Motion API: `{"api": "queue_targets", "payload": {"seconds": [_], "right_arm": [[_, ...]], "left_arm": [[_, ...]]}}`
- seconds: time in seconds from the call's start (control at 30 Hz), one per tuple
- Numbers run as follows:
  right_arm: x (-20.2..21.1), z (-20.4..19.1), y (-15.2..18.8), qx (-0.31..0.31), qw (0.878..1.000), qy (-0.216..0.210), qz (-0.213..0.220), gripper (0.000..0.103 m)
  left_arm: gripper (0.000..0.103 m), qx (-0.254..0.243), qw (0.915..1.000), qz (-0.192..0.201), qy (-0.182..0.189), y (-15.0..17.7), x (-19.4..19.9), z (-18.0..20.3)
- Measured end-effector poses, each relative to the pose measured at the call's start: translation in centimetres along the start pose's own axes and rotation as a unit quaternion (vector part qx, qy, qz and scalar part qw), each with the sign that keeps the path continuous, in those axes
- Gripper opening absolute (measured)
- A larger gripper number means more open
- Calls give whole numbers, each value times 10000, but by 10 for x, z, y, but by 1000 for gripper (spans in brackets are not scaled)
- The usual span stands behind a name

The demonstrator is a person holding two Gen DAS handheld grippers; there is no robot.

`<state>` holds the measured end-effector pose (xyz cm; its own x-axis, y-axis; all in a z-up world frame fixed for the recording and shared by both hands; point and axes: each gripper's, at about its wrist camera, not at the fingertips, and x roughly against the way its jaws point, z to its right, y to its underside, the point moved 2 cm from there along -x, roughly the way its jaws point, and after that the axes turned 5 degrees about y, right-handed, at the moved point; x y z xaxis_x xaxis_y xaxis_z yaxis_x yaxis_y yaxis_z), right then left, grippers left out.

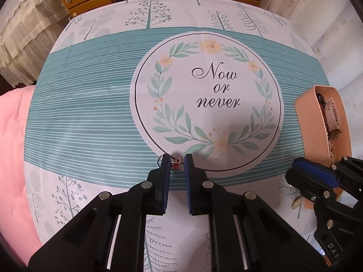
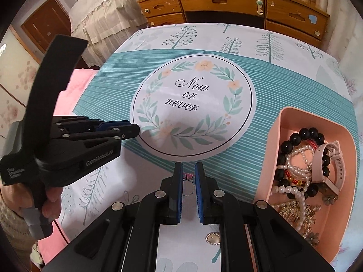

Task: Organize jewelry
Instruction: 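Lower the left gripper onto the small red-stone ring and close it, then carry the ring into the pink tray and open the left gripper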

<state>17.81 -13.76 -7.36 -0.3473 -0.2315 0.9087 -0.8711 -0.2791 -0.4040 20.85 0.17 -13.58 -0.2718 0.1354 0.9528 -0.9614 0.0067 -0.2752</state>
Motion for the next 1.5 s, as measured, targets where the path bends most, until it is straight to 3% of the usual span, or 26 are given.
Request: {"api": "queue_targets", "payload": {"seconds": [0.4, 0.77, 0.97, 1.13, 1.3, 1.5], "right_arm": [[7, 4, 6, -47, 9999, -82, 33, 10], [47, 13, 19, -170, 9988, -249, 384, 10], [92, 45, 36, -497, 9951, -158, 840, 11], [117, 93, 61, -1080, 9891, 144, 986, 11], [121, 128, 83, -1328, 9854, 578, 899, 11], [112, 152, 102, -1406, 9844, 674, 810, 11]], "left_arm": [[6, 2, 9999, 17, -124, -1, -5, 0], [5, -242, 9992, 306, 29, 2, 32, 30], [5, -596, 9946, 692, 484, 8, 78, 78], [5, -1058, 9851, 907, 1008, 16, 104, 138], [5, -1441, 9787, 730, 1266, 25, 94, 200], [6, -1541, 9784, 400, 1317, 37, 65, 238]]}}
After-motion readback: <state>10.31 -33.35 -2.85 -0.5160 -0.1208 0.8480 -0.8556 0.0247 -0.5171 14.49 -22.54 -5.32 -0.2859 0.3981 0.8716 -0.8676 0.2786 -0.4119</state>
